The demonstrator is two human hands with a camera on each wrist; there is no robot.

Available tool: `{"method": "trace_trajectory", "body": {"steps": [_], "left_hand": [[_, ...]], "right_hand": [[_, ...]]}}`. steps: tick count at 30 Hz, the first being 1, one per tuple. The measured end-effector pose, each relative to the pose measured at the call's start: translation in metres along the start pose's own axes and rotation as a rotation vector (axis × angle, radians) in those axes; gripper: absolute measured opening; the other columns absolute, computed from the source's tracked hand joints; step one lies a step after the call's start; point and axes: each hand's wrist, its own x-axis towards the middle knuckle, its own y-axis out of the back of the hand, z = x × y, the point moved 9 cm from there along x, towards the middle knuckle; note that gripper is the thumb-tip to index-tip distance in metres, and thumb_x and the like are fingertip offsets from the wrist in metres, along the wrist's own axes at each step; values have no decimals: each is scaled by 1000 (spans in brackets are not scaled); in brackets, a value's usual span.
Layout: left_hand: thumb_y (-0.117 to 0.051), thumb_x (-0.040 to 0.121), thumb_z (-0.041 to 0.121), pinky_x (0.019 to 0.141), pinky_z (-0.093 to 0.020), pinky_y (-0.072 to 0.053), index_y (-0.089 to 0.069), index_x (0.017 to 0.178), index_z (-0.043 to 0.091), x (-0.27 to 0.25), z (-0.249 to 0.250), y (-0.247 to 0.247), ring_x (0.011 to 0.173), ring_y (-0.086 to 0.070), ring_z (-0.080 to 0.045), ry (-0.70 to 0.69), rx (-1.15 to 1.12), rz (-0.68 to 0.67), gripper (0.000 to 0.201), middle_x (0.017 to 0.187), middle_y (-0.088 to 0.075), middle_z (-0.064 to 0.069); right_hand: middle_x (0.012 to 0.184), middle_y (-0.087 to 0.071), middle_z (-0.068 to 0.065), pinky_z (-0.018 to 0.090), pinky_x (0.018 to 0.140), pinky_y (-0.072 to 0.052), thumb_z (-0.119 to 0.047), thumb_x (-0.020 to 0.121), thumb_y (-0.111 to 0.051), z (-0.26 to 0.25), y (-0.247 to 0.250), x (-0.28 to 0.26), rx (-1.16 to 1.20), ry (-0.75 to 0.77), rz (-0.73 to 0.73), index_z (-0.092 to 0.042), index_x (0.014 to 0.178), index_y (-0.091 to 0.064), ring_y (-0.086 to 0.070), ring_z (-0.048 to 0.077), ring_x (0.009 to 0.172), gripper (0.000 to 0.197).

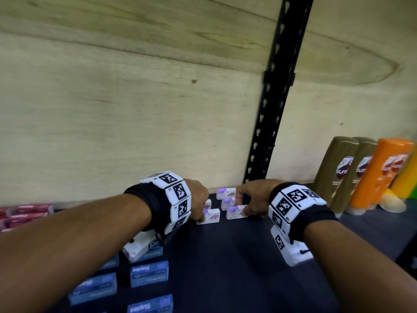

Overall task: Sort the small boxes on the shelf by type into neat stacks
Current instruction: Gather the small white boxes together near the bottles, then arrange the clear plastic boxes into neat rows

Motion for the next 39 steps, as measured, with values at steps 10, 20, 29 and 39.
{"method": "trace_trajectory", "body": {"steps": [10, 20, 29, 39], "left_hand": [[-65, 87, 50, 54, -24, -39, -60, 118, 11, -5, -4, 2, 60, -55, -13, 23, -50, 34, 50, 85, -64, 0], [-53, 84, 67, 81, -35, -47, -40, 133, 26, -61, -47, 32, 100, -60, -22, 34, -19, 272, 65, 117, -62, 2], [-52, 84, 67, 91, -39, -48, -39, 138, 28, -199, -132, 12, 112, -57, -19, 202, 19, 335, 68, 127, -58, 5], [-49, 84, 68, 90, -36, -48, -47, 129, 31, -395, -238, -56, 112, -57, -20, 530, 3, 337, 59, 128, -58, 5]], "right_hand": [[78, -50, -13, 21, 57, -39, -36, 83, -76, 13, -7, -6, 92, -75, 38, -27, 116, -51, -47, 4, 65, 43], [116, -57, -1, 37, 93, -48, -58, 80, -69, -12, 25, -41, 107, -48, 157, -27, 121, -44, -58, 19, 102, 57], [140, -41, 7, 42, 103, -42, -64, 83, -61, -163, 40, -70, 15, 269, 239, -25, 143, -33, -46, 25, 126, 77], [132, -47, 6, 42, 101, -44, -58, 86, -62, -381, 29, -120, -16, 639, 257, -24, 139, -39, -50, 23, 116, 67]]}}
